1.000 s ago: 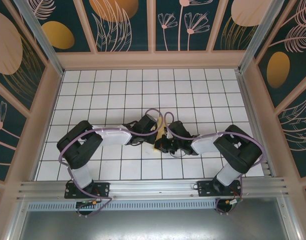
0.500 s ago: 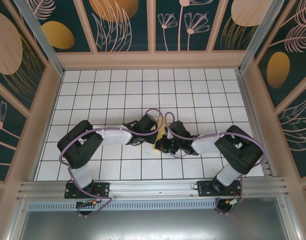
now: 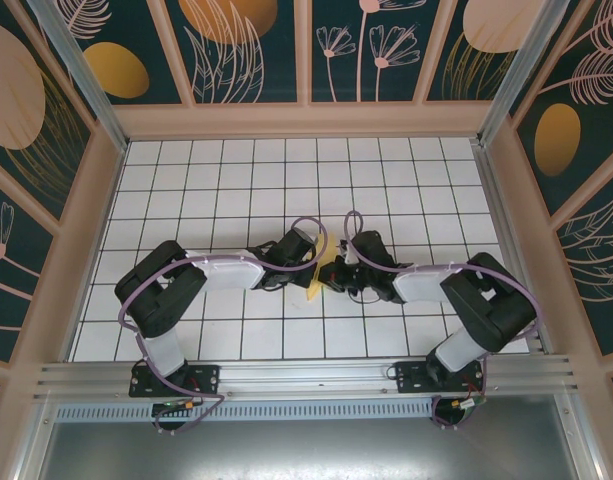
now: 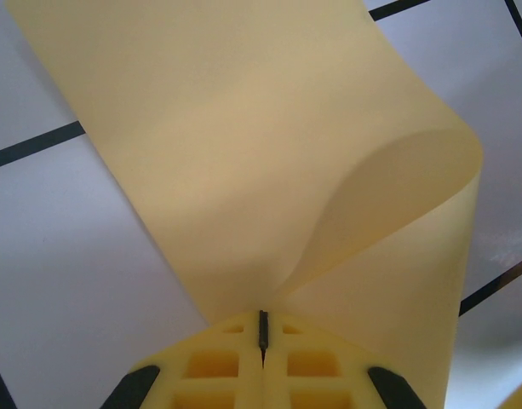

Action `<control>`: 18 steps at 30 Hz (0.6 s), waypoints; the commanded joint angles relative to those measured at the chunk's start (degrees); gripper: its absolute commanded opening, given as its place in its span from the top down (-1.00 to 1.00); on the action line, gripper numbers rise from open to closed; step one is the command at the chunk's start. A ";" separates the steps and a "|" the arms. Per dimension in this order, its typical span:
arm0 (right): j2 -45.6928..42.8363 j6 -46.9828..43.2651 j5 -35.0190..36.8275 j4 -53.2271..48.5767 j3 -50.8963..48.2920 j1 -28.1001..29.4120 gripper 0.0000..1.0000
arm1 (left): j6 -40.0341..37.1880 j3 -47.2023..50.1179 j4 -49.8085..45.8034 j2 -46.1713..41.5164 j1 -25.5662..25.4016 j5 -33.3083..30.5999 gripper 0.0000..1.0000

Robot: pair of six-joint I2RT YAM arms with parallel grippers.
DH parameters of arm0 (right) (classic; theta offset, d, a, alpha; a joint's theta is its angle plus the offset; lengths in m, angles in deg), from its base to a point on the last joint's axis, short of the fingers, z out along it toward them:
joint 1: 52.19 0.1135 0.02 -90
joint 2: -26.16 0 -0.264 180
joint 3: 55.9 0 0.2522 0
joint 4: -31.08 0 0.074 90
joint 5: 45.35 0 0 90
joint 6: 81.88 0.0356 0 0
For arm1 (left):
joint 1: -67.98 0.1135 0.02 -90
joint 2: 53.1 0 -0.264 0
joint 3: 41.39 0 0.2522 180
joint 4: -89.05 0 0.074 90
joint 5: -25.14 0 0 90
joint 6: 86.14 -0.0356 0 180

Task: Fold a paper plane with a square sheet of paper (pick it up from the middle)
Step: Third fold the triangle at the center of the table.

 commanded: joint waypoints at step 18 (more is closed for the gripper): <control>4.80 -3.49 -0.94 -0.34 1.79 0.20 1.00 | -1.37 -1.27 -2.01 2.69 0.26 -1.60 1.00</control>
